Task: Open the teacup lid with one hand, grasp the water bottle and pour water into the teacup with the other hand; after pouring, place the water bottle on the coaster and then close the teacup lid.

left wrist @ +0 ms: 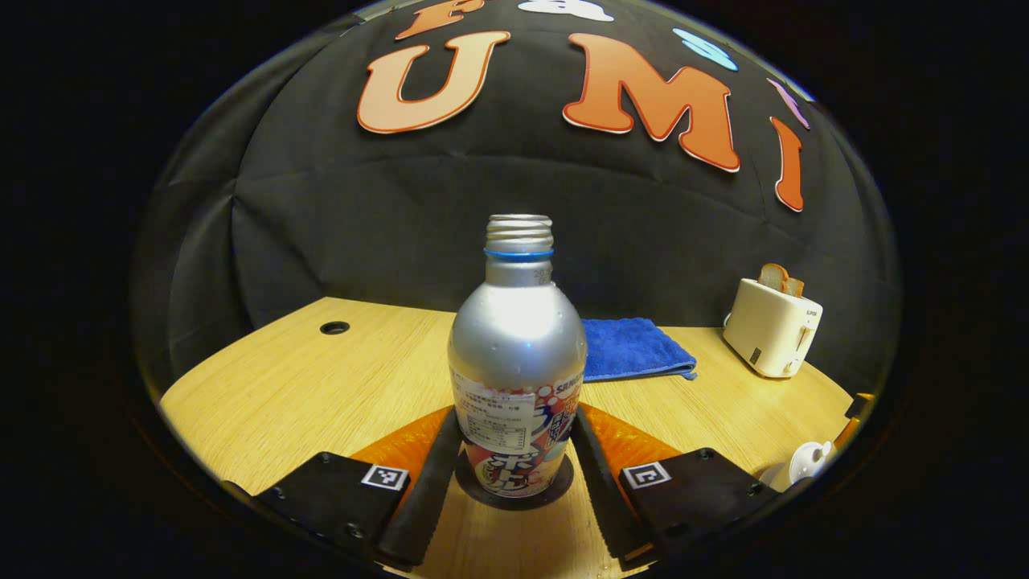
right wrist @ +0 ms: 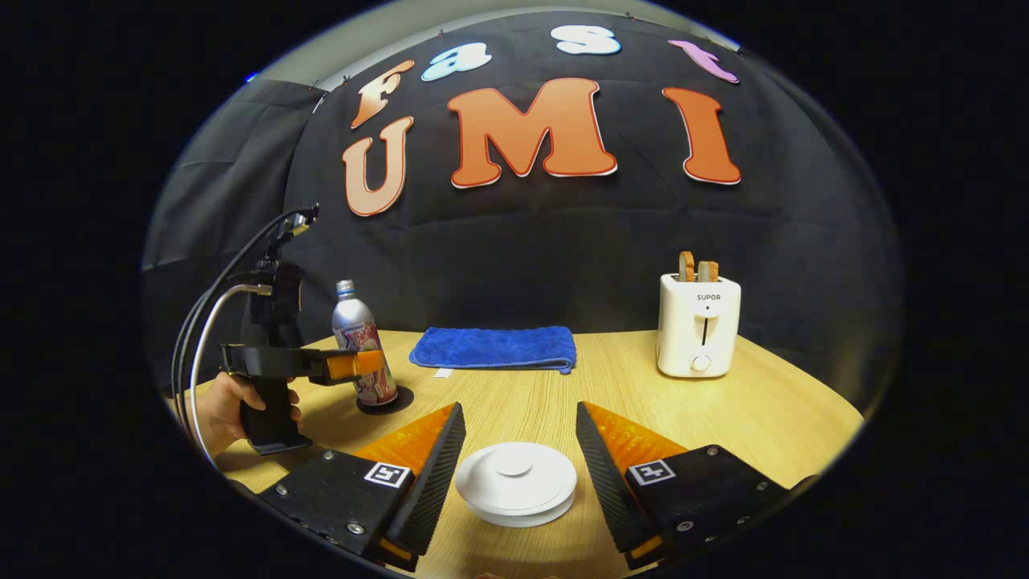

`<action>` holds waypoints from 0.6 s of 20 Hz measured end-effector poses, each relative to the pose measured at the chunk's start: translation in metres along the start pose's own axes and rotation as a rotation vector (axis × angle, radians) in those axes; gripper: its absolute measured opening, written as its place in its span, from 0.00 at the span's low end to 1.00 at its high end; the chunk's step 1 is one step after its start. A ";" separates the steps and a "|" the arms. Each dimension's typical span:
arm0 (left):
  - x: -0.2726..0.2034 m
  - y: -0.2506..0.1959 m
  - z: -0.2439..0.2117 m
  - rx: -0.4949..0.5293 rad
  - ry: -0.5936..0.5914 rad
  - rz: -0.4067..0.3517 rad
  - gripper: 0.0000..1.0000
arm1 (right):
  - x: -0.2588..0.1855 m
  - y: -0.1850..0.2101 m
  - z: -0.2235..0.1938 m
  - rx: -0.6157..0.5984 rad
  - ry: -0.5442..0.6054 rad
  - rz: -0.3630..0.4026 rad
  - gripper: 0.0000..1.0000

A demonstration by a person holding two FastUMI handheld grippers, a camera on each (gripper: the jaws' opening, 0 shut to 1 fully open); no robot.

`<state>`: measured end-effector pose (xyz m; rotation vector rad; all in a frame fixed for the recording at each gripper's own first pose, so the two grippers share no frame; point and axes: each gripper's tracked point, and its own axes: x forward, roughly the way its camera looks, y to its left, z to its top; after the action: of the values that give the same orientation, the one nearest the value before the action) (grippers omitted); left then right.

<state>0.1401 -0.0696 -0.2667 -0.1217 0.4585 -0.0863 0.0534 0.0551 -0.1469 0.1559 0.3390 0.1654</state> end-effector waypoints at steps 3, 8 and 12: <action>0.005 -0.006 -0.001 0.026 0.013 -0.017 0.85 | -0.004 -0.007 0.005 -0.007 -0.015 -0.013 0.83; -0.001 -0.006 -0.005 0.029 0.044 -0.012 0.95 | -0.006 -0.018 0.006 -0.001 -0.010 -0.046 0.85; -0.022 -0.004 -0.001 0.024 0.033 -0.022 0.97 | -0.014 -0.014 0.021 0.000 -0.036 -0.039 0.85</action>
<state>0.1198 -0.0715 -0.2578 -0.1020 0.4894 -0.1149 0.0498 0.0368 -0.1255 0.1517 0.3061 0.1235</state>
